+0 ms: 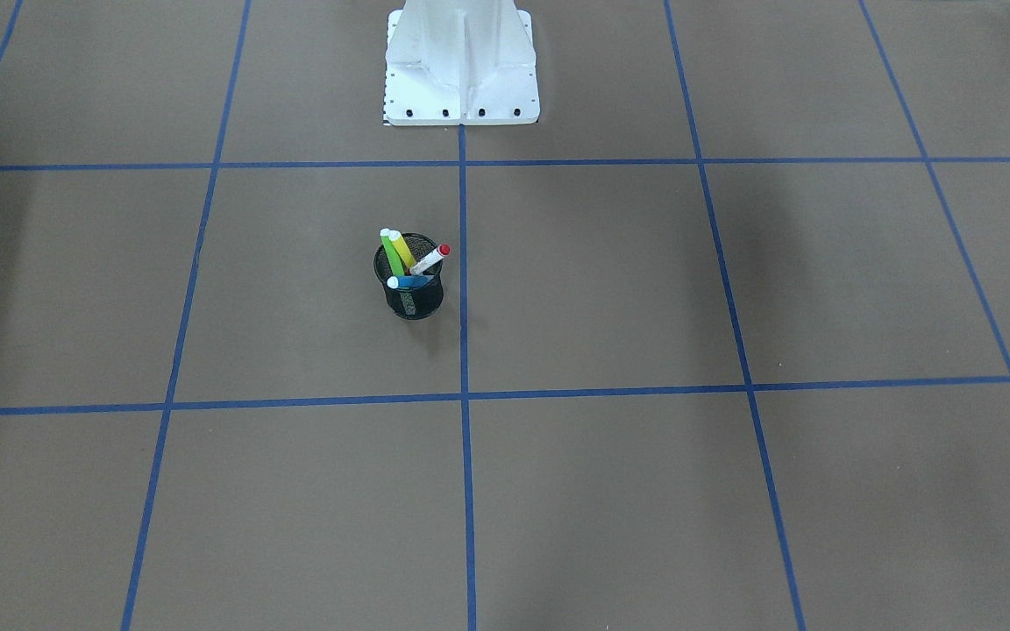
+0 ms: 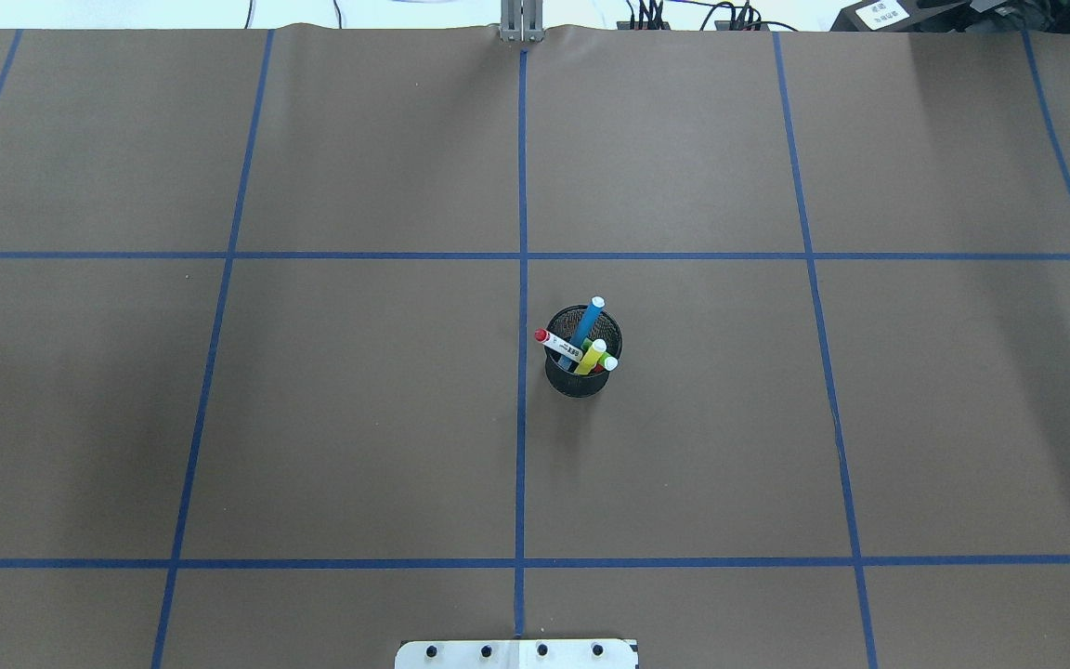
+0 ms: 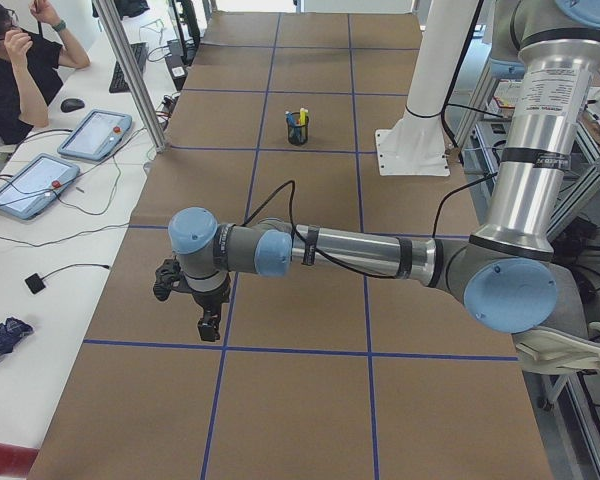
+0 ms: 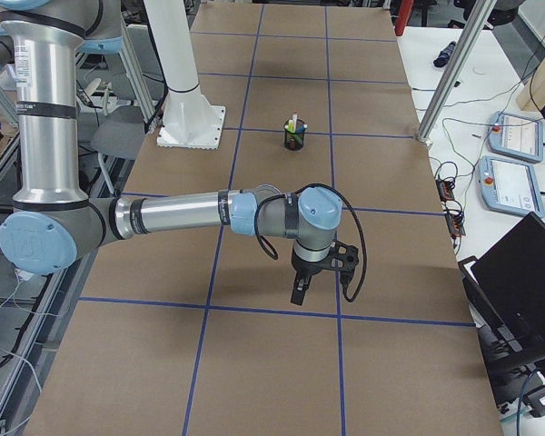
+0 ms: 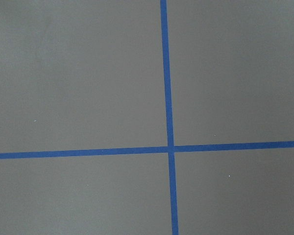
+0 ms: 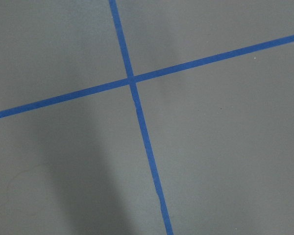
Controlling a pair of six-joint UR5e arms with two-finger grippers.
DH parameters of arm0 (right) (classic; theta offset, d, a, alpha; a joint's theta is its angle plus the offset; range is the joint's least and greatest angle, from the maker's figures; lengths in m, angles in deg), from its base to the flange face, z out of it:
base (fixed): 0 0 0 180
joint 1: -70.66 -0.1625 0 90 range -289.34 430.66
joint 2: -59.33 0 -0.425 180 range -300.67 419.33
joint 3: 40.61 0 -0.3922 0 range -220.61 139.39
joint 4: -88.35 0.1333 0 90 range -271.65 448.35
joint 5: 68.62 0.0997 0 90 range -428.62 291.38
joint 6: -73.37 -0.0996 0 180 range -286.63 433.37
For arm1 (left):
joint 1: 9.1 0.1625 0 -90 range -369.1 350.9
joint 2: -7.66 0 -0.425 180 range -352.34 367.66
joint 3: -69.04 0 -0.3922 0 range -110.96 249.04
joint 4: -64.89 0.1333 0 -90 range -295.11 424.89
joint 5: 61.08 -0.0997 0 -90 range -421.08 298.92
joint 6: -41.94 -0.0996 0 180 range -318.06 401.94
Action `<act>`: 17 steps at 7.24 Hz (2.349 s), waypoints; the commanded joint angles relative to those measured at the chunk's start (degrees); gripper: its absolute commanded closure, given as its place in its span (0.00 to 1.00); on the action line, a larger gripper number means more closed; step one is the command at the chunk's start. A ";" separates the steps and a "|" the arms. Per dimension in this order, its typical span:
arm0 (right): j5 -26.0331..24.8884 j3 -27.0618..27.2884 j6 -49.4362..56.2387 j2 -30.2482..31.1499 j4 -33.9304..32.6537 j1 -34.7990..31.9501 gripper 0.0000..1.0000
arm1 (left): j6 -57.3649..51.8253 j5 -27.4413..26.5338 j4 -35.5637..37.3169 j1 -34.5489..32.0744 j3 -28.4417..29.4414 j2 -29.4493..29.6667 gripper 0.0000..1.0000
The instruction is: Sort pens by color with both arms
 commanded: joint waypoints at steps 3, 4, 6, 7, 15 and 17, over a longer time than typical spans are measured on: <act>0.20 0.37 -0.07 -0.03 0.00 -0.04 0.00 | 0.00 -0.01 -0.07 0.08 0.05 -0.23 0.00; 0.20 0.37 -0.07 -0.03 0.00 -0.04 0.00 | 0.00 0.08 -0.07 0.08 0.05 -0.23 0.00; 0.28 0.46 -0.16 -0.29 0.00 -0.04 0.00 | 0.00 0.08 -0.07 0.08 0.05 -0.23 0.00; 0.29 0.46 -0.16 -0.38 -0.09 -0.04 0.00 | 0.00 0.08 -0.07 -0.01 0.05 -0.23 0.00; 1.52 1.69 -0.78 -2.14 -0.79 -0.04 0.00 | 0.26 0.08 -0.07 0.08 -0.30 -0.05 0.00; 1.17 1.17 -0.34 -1.97 -0.70 0.31 0.00 | 0.35 0.08 0.02 0.08 -1.26 -0.23 0.00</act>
